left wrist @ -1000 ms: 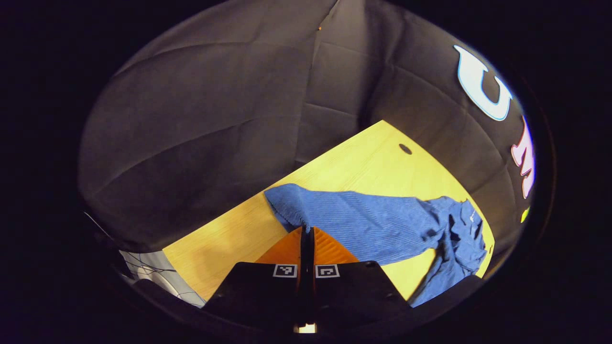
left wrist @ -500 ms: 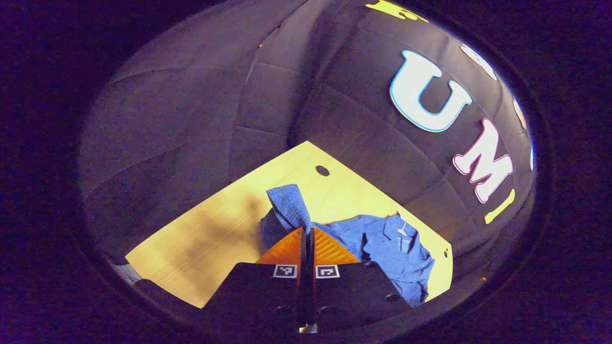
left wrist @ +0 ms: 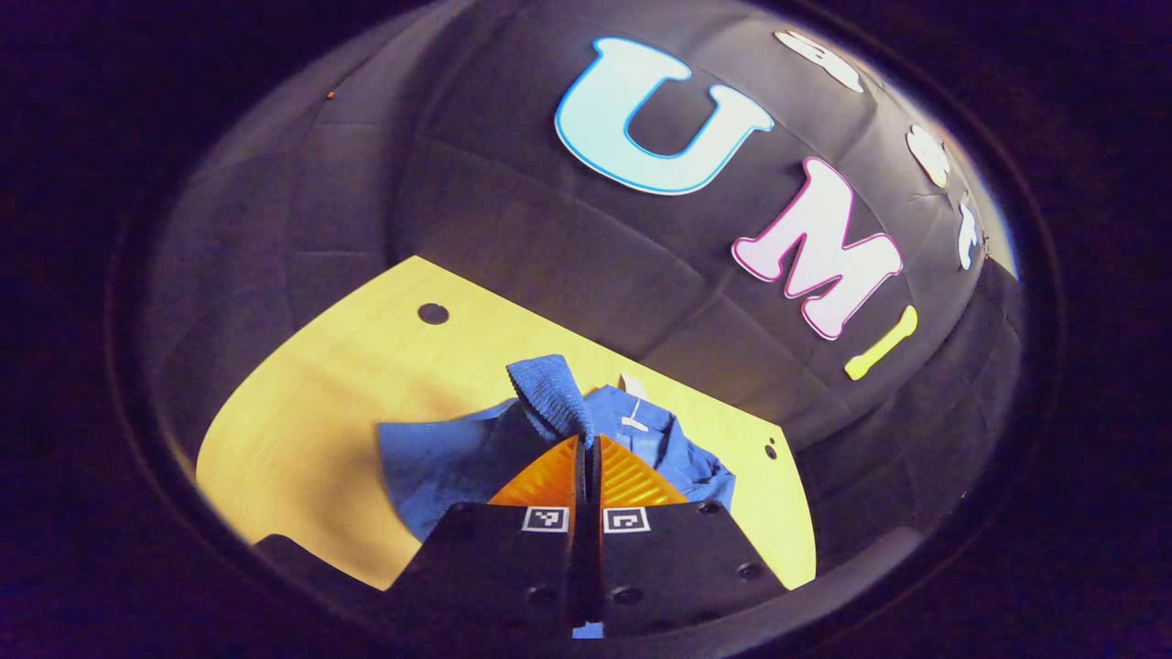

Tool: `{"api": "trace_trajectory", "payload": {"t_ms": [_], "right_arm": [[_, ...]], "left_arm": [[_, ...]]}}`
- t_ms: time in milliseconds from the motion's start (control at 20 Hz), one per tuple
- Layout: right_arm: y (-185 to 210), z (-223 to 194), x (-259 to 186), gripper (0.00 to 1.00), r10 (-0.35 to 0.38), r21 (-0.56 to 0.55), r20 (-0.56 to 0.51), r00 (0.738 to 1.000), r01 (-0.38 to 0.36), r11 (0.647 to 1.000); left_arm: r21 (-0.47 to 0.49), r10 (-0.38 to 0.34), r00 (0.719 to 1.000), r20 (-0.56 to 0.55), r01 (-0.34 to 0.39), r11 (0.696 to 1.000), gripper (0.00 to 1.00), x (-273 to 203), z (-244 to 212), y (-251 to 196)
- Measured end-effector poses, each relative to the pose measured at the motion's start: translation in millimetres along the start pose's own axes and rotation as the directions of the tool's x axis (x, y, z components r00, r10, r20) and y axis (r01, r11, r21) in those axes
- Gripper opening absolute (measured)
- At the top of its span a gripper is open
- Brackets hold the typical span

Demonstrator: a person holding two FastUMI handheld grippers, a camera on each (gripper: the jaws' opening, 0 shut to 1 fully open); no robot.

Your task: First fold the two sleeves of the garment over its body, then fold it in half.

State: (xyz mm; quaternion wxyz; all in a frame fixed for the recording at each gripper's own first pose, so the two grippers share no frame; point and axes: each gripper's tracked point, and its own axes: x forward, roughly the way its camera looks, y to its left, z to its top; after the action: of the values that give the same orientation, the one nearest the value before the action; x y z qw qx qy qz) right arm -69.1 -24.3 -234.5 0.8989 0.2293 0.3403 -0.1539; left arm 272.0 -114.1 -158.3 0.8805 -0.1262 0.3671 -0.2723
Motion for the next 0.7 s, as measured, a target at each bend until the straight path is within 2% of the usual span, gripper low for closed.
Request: {"api": "trace_trajectory", "payload": {"t_ms": [350,700], "right_arm": [[-40,1,-7,0.97,-0.063,0.041,-0.004,0.998,0.063,0.997],[-73,9,-9,0.97,-0.109,0.064,0.002,0.994,0.109,0.992]], "left_arm": [[0.097,-0.105,0.979,-0.173,0.123,0.988,0.0,90,-56,-110],[0.23,-0.074,0.958,-0.278,0.141,0.963,0.0,148,-110,-158]]}}
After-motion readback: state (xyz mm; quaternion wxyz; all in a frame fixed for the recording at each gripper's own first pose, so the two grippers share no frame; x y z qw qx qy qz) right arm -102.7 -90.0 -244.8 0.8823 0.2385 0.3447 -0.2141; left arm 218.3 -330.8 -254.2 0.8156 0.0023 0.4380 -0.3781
